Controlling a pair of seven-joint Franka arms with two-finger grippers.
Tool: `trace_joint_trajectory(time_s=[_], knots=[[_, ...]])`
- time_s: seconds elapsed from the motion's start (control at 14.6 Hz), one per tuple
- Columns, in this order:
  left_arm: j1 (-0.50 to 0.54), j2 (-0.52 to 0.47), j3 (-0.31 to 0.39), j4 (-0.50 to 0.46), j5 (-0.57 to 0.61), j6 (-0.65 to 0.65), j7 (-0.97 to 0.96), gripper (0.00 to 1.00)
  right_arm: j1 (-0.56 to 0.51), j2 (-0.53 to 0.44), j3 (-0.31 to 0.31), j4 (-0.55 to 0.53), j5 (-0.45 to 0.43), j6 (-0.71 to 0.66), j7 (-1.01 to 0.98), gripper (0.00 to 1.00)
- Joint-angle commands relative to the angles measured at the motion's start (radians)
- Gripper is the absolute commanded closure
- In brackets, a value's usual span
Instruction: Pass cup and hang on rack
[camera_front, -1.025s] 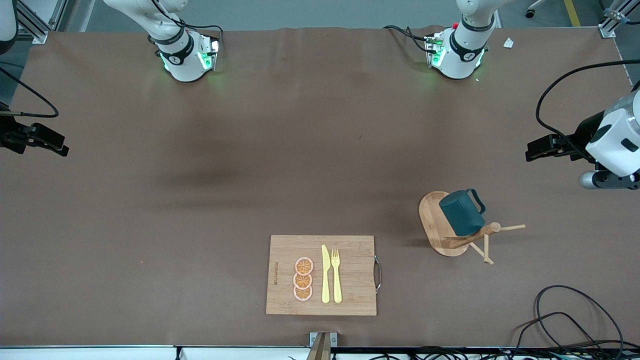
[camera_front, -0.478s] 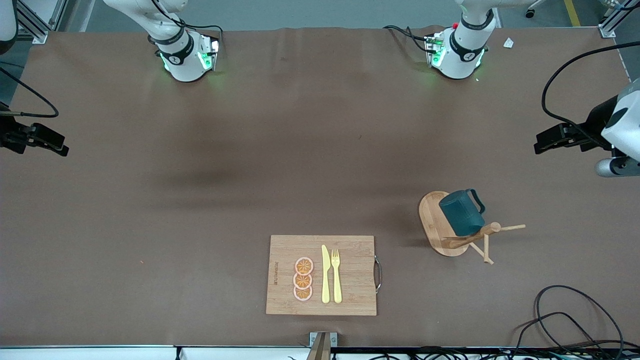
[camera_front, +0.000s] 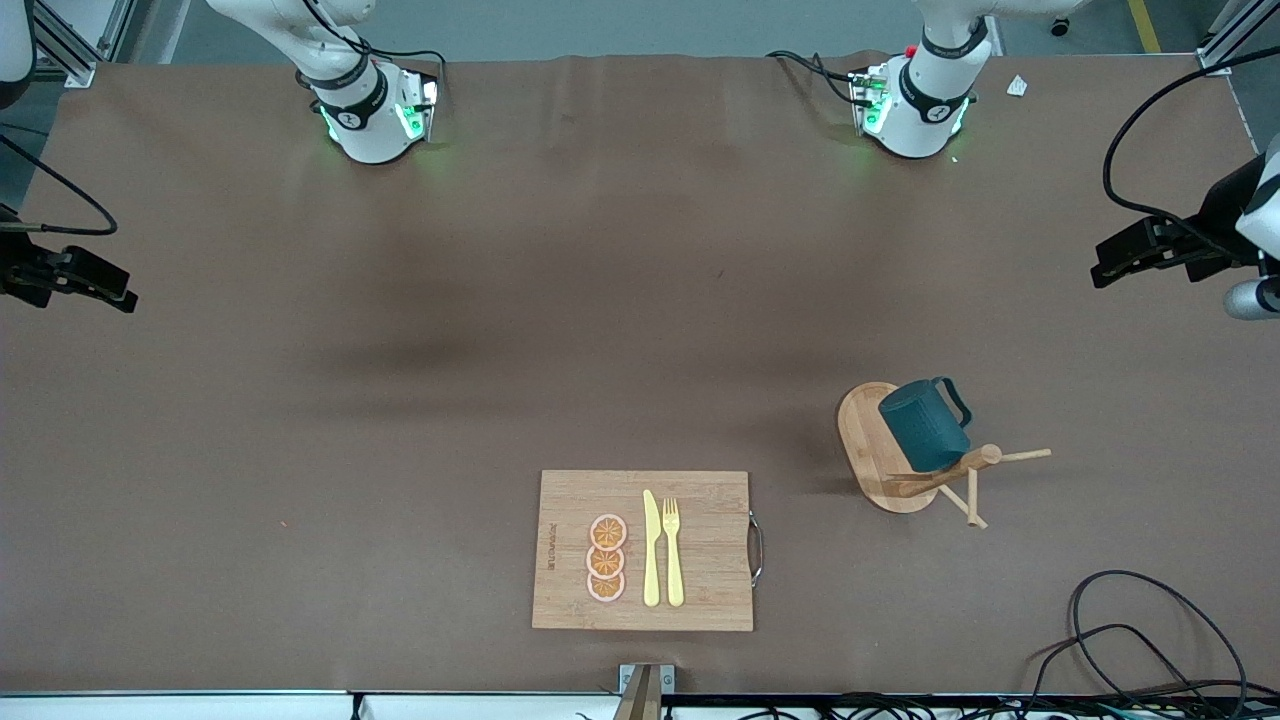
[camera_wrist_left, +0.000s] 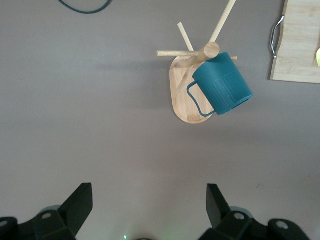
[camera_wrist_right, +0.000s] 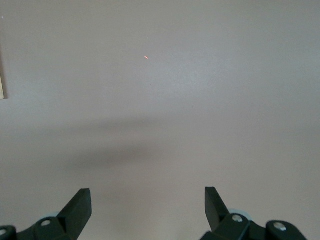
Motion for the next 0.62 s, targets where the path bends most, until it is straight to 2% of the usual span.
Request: trace_joint_trajectory(time_s=[0.0, 0.14, 0.55], knots=[[-0.011, -0.165, 0.008, -0.236, -0.008, 0.113, -0.009, 0.0, 0.002, -0.022, -0.001, -0.011, 0.005, -0.007, 0.003, 0.0], [-0.021, -0.196, 0.01, -0.27, 0.002, 0.121, -0.02, 0.0, 0.002, -0.022, -0.001, -0.01, 0.005, -0.007, 0.003, 0.0], [-0.021, -0.184, 0.01, -0.236, 0.025, 0.121, 0.037, 0.0, 0.002, -0.022, -0.001, -0.011, 0.005, -0.007, 0.003, 0.0]])
